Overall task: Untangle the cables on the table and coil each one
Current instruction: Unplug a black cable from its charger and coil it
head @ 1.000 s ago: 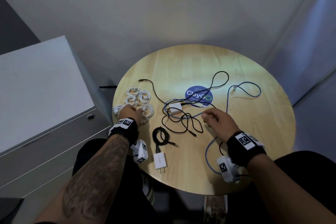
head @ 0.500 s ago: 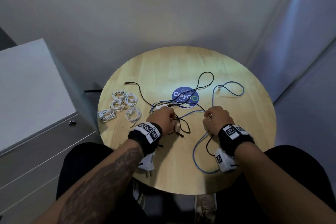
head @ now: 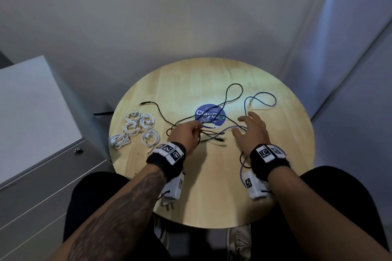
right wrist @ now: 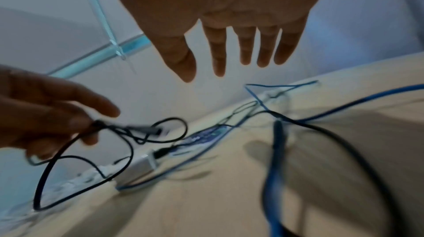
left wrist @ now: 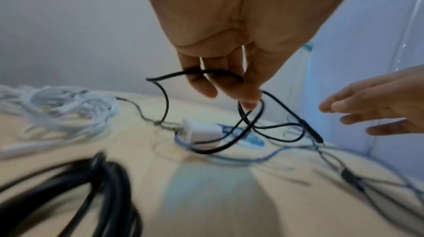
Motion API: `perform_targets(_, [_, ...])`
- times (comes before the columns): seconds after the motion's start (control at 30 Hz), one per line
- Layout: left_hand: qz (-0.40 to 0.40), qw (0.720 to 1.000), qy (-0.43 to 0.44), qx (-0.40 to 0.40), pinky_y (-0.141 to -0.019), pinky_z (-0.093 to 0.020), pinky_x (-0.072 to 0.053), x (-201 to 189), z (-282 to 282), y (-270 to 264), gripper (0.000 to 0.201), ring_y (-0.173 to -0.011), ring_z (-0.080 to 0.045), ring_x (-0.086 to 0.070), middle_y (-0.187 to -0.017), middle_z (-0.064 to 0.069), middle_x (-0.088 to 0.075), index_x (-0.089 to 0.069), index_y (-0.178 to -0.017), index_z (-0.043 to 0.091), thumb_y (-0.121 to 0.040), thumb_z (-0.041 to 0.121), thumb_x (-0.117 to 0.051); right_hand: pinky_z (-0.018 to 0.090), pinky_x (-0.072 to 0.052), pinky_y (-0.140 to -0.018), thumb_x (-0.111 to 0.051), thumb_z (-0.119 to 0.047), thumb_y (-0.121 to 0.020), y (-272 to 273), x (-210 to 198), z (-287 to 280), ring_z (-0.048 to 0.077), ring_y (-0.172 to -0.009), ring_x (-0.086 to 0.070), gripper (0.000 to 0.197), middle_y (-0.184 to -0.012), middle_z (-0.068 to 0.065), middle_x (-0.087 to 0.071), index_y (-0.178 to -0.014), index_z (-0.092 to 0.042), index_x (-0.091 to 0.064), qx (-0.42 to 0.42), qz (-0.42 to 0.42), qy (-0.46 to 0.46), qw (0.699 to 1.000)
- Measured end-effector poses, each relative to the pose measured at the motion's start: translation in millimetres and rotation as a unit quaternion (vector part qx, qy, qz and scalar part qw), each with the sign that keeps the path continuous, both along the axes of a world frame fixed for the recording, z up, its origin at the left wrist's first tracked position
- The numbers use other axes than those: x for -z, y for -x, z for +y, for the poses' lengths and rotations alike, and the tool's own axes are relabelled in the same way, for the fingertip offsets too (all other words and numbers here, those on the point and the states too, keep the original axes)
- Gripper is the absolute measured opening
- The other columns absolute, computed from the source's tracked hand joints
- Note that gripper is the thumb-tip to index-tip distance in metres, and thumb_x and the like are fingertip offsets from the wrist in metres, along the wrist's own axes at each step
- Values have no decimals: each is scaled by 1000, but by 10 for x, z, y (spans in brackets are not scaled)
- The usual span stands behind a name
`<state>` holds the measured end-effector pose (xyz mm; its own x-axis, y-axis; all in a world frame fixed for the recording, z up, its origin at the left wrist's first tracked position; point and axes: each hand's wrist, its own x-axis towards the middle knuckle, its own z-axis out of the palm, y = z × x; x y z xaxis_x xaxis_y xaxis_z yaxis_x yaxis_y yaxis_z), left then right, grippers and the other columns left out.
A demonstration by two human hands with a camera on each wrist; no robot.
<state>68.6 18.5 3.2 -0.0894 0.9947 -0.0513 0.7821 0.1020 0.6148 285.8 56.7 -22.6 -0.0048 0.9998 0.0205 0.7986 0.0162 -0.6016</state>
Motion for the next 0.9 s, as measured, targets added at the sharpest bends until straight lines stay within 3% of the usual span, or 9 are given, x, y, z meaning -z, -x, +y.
perform_targets(0.07, [-89,996,-29,10,-75,-26,-51,-116,36,20,26,-79,-19,-66,-90,2,-72,-72,-95,28,-91,9,-56,31,-31,-112,-65,-44,-89,125,-138,-35,16,-139,-35,40,-149,-3,-42,-124,-26,-60,-60,90,-41,993])
perform_targets(0.17, [-174,982,-72,28,-62,-20,-48,-399,135,2,24,-61,-9,-60,-81,3,-72,-73,-93,22,-90,4,-58,24,-43,-100,-69,-41,-88,330,-370,-86,2,-115,-57,33,-123,-9,-64,-118,-29,-63,-161,206,-2,965])
perform_targets(0.27, [-209,972,-104,31,-59,-11,-40,-646,204,46,20,-54,5,-52,-77,1,-70,-72,-101,12,-91,1,-59,30,-54,-81,-66,-26,-92,376,-629,-15,9,-80,-68,2,-84,-3,-72,-92,-26,-69,-155,241,-12,958])
perform_targets(0.33, [-218,968,-125,13,-59,-13,-40,-777,241,143,19,-54,1,-50,-74,-2,-70,-71,-104,11,-91,3,-59,29,-53,-72,-63,-21,-94,299,-855,74,16,-67,-67,11,-72,1,-70,-85,-19,-70,-127,274,-37,953])
perform_targets(0.4, [-241,960,-143,-14,-56,-13,-40,-886,266,251,16,-52,1,-48,-68,-1,-66,-72,-103,8,-93,6,-60,23,-53,-67,-62,-16,-94,183,-1090,161,11,-59,-63,13,-70,-4,-68,-86,-13,-72,-101,317,-70,940])
perform_targets(0.57, [-264,946,-170,-86,-52,-19,-36,-1077,267,558,13,-48,2,-44,-55,17,-56,-70,-89,15,-95,14,-58,25,-54,-59,-61,-20,-94,-154,-1538,361,4,-47,-48,17,-64,-11,-62,-80,-23,-70,-46,362,-119,923])
perform_targets(0.67, [-307,925,-178,-137,-49,-24,-29,-1167,231,722,19,-50,-10,-36,-65,5,-48,-67,-82,20,-96,14,-55,27,-53,-56,-61,-24,-93,-395,-1719,413,11,-47,-41,16,-43,-13,-47,-81,-20,-71,19,339,-136,931])
perform_targets(0.77, [-346,905,-191,-159,-47,-22,-27,-1259,190,765,21,-48,-9,-33,-65,3,-45,-66,-80,22,-95,14,-53,27,-49,-62,-62,-26,-90,-563,-1743,438,10,-55,-51,16,-51,-16,-56,-80,-20,-72,51,260,-165,950])
perform_targets(0.9, [-337,913,-198,-116,-44,-18,-27,-1344,147,601,15,-49,-8,-35,-60,7,-47,-69,-88,17,-95,14,-55,38,-48,-96,-60,-35,-86,-578,-1633,376,28,-104,-60,24,-108,6,-67,-101,-21,-73,32,26,-187,981])
